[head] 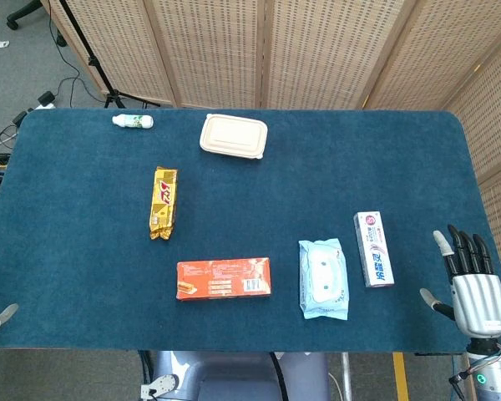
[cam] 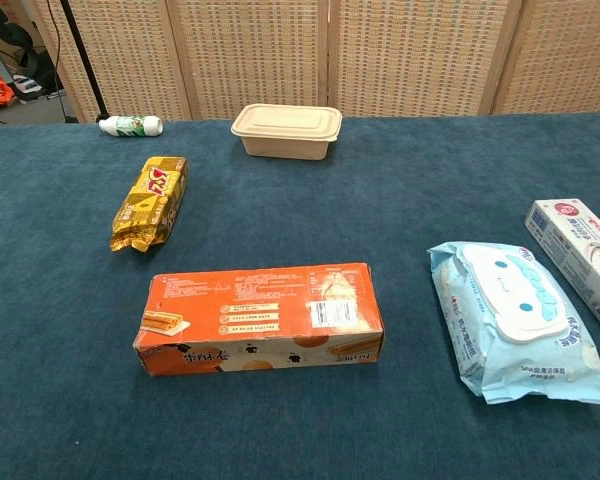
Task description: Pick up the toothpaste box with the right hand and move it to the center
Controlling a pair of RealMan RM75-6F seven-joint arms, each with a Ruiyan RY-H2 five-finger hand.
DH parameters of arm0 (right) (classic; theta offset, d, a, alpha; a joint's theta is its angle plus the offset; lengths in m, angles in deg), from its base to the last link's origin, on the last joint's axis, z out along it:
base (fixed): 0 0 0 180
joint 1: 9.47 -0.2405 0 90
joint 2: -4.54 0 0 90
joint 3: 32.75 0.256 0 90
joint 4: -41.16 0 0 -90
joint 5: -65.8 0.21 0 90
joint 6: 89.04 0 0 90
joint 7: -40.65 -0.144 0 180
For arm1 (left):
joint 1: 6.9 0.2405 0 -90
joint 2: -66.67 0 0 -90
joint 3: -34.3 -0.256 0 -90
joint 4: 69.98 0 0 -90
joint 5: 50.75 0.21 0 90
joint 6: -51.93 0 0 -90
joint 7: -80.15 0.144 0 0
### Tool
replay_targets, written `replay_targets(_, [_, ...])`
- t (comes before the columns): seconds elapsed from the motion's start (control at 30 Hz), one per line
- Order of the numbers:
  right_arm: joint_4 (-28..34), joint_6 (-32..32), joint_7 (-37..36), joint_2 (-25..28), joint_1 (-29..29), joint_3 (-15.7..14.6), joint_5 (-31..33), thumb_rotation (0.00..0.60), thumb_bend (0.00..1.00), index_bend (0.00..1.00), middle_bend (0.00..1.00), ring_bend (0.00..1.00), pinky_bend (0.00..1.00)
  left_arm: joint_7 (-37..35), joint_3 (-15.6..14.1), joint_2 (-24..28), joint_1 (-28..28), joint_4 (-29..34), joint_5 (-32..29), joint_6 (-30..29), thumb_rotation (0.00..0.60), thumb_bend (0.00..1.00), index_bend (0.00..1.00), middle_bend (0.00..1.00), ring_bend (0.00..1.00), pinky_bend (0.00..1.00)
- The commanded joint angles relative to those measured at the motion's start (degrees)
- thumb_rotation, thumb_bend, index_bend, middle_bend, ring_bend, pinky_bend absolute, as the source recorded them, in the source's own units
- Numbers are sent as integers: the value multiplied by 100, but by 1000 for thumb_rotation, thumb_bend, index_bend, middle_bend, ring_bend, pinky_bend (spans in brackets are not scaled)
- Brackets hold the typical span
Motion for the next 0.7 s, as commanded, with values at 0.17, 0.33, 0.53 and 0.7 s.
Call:
replay_targets(0.17, [31, 52, -59, 56, 12, 11, 56, 600, 0, 0, 0, 0, 0, -107, 7, -23, 29, -94, 96, -106, 600, 0, 0, 0, 0, 0])
replay_targets(0.33, [29, 271, -104, 162, -63, -94, -58, 600, 0, 0, 0, 0, 0, -4, 31, -78, 6, -102, 65, -63, 600, 0, 0, 0, 0, 0])
replay_targets(0.53, [-306, 736, -1190, 487, -173, -433, -289, 600, 0, 0, 0, 0, 0, 101, 59, -107, -40, -62, 41, 3, 600, 0, 0, 0, 0, 0])
replay_targets(0.7, [-1056, 899, -1796, 417, -285, -711, -698, 600, 0, 0, 0, 0, 0, 53, 55, -107, -3, -76, 108, -109, 600, 0, 0, 0, 0, 0])
